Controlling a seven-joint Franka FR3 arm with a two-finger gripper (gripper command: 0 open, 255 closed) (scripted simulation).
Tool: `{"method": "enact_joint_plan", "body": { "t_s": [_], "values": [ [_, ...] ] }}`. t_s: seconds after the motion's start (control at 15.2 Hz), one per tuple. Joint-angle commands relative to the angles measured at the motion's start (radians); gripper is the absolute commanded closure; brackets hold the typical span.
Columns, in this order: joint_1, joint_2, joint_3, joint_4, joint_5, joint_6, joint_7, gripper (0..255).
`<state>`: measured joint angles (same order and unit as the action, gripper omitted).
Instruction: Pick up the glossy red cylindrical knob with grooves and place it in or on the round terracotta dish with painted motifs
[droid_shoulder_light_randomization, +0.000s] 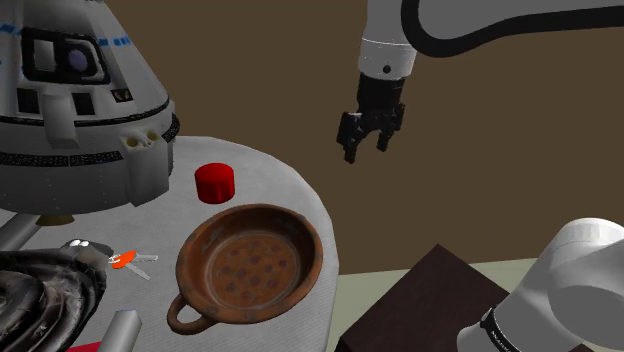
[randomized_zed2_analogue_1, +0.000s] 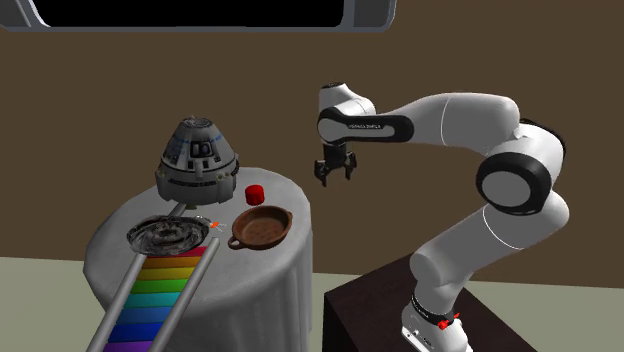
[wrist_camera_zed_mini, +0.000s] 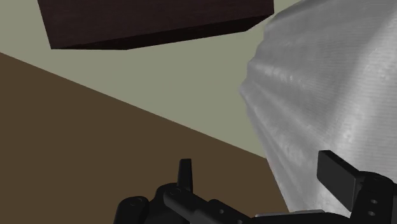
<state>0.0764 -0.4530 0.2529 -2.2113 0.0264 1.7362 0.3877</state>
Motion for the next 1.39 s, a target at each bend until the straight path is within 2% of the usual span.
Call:
{"method": "enact_joint_plan", "body": {
  "t_s": [0.0, 0.4, 0.79, 1.06, 1.32],
  "values": [
    [0.005, 0.057, 0.03, 0.047, 0.007, 0.012, 0.043, 0],
    [0.026, 0.241, 0.12, 0.214, 0.0, 0.03, 0.182, 0],
    [0.064, 0.452, 0.195, 0.427, -0.056, 0.02, 0.328, 0],
    [0.111, 0.611, 0.228, 0.605, -0.117, -0.01, 0.422, 0],
    [0.187, 0.786, 0.242, 0.825, -0.188, -0.066, 0.505, 0]
  ]
}}
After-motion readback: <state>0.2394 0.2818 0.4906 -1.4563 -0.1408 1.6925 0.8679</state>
